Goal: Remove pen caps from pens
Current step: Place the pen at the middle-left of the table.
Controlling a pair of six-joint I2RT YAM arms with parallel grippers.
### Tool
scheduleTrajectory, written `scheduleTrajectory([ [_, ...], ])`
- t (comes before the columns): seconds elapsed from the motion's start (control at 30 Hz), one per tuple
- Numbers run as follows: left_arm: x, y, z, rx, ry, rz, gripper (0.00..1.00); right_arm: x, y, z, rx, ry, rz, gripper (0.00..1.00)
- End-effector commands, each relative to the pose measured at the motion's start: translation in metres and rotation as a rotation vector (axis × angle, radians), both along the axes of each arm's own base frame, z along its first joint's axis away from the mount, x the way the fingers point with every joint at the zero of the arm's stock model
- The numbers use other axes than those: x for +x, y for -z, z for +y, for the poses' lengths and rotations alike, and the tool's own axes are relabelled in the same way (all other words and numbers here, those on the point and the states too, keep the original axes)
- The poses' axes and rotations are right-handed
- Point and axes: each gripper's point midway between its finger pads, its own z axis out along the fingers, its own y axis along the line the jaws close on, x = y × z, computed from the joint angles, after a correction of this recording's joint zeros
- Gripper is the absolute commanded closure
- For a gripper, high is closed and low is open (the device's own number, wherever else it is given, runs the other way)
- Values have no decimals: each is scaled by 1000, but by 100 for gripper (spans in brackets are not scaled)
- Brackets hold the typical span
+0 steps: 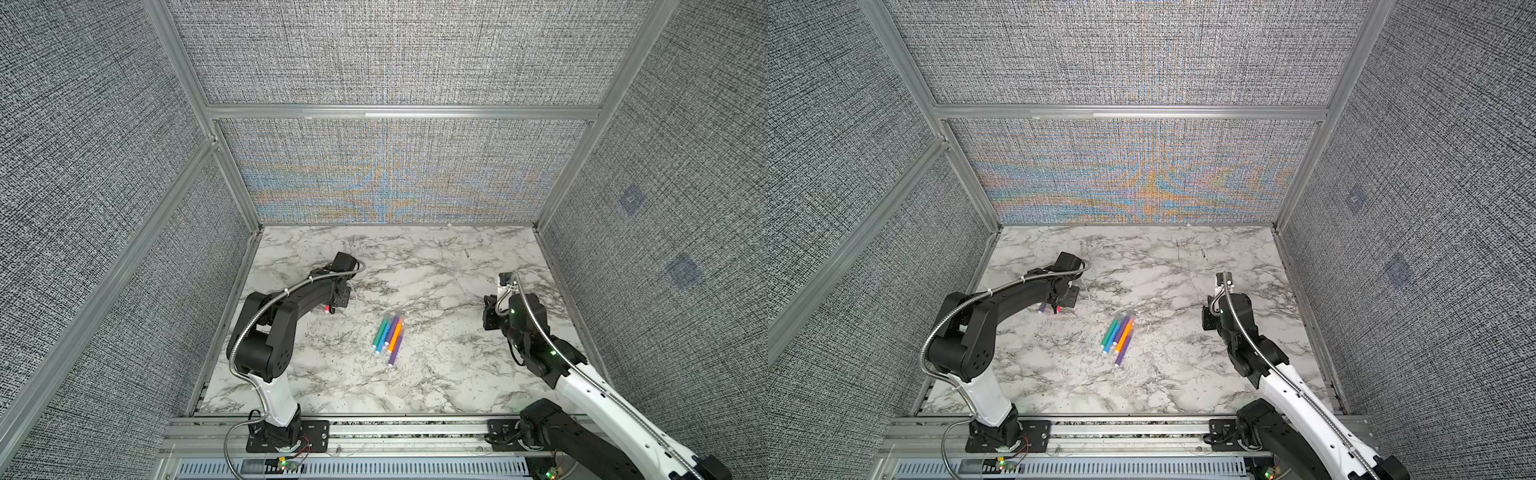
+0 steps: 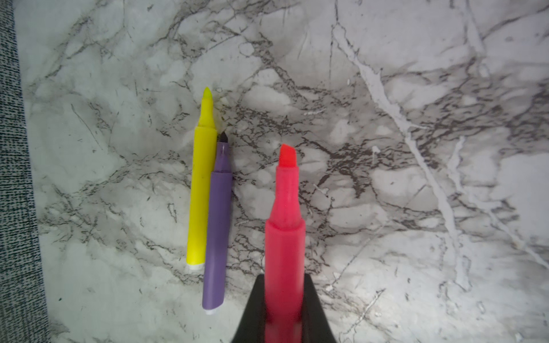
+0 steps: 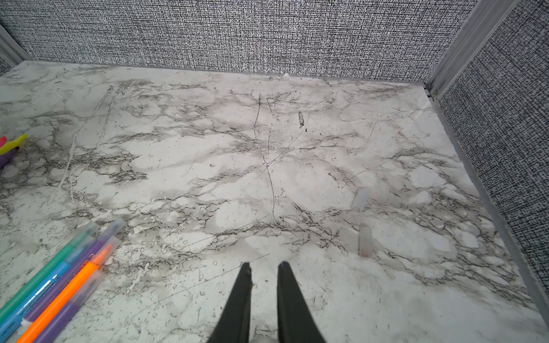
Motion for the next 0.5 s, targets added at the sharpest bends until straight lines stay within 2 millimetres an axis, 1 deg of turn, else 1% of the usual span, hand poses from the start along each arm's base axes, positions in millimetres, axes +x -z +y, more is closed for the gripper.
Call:
scheduleTrajectory([
  [0.0, -2, -1, 8, 18, -14, 11, 84, 5, -5, 3, 21, -3, -27, 100],
  [0.1, -2, -2, 10, 10, -16, 12, 76, 5, -2, 4, 20, -5, -20, 100],
  [0.17, -2, -3, 10, 14, -18, 11, 69, 5, -3, 4, 21, -7, -22, 100],
  [0.2, -3, -2, 11, 13, -17, 14, 67, 4, -3, 4, 21, -7, -22, 100],
  [0.37, -1, -2, 9, 1, -19, 5, 63, 4, -1, 3, 18, -3, -18, 100],
  [0.47, 1, -9, 7, -22, -17, -20, 63, 6, 3, 1, 13, 4, -6, 100],
])
